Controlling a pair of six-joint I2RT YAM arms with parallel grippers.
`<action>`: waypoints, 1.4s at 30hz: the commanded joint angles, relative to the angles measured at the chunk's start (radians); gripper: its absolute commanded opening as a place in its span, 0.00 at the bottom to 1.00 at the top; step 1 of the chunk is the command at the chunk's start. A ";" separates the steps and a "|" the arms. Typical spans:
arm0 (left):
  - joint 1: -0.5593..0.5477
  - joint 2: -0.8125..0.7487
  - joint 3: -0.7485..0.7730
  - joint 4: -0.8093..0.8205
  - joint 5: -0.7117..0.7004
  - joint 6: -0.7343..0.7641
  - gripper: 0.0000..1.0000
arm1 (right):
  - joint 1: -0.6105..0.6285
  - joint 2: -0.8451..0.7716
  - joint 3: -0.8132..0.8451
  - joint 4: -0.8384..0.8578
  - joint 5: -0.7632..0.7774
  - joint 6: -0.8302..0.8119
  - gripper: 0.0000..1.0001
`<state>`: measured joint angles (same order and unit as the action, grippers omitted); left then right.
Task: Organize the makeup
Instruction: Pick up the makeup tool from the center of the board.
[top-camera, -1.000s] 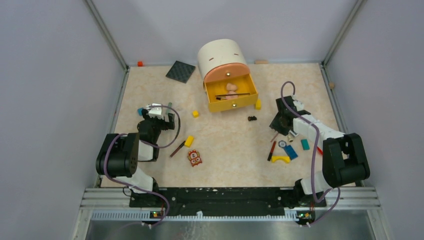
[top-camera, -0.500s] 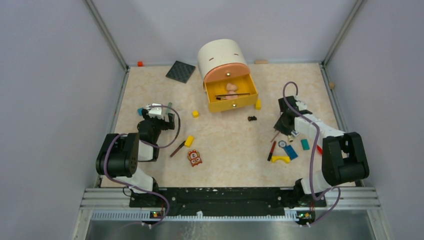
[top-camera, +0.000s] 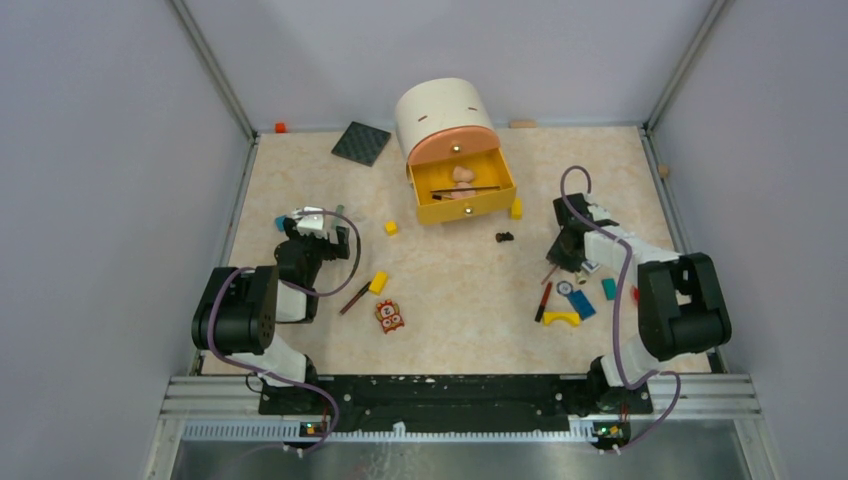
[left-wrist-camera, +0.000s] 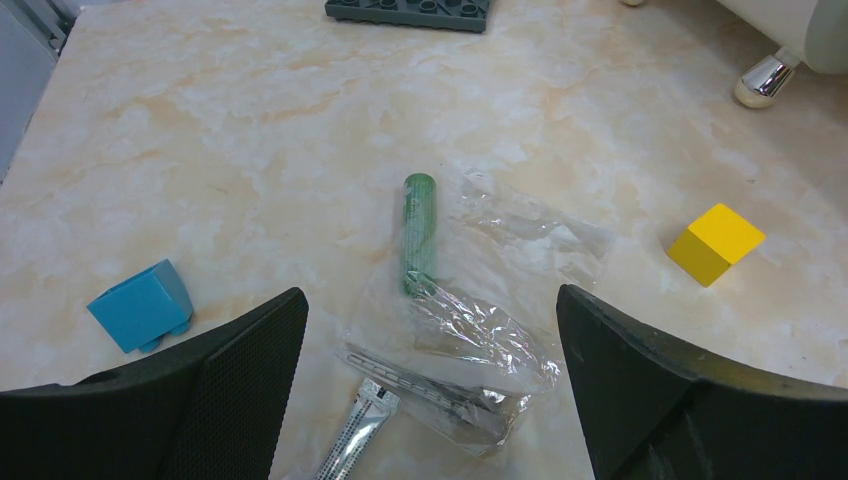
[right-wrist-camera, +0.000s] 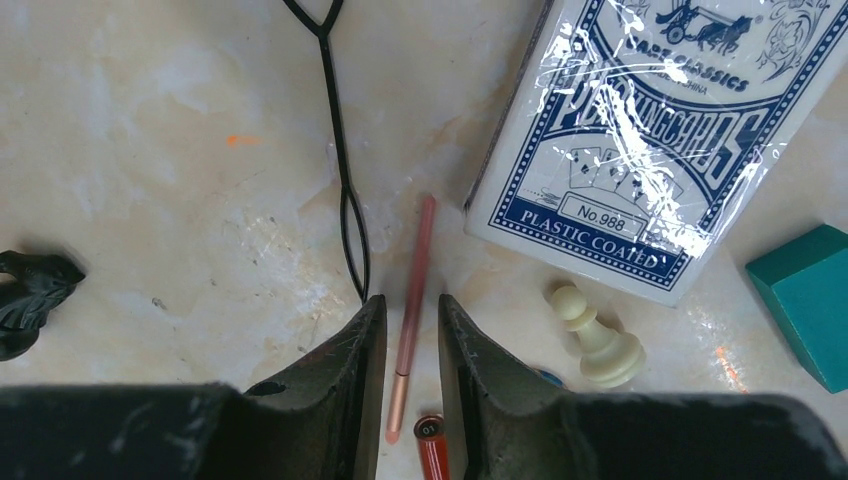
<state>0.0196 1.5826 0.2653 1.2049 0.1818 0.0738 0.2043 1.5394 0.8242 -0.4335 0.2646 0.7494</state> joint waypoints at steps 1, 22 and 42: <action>-0.003 0.010 -0.011 0.058 -0.004 -0.002 0.99 | -0.014 0.032 -0.005 0.007 0.038 -0.025 0.25; -0.026 0.010 -0.012 0.058 -0.004 -0.002 0.99 | -0.014 0.097 0.002 -0.019 0.054 -0.066 0.14; -0.027 0.010 -0.012 0.058 -0.004 -0.001 0.99 | -0.014 -0.144 0.060 -0.050 0.053 -0.015 0.00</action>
<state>-0.0040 1.5826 0.2653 1.2049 0.1780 0.0738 0.2005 1.5101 0.8318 -0.4568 0.3237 0.6998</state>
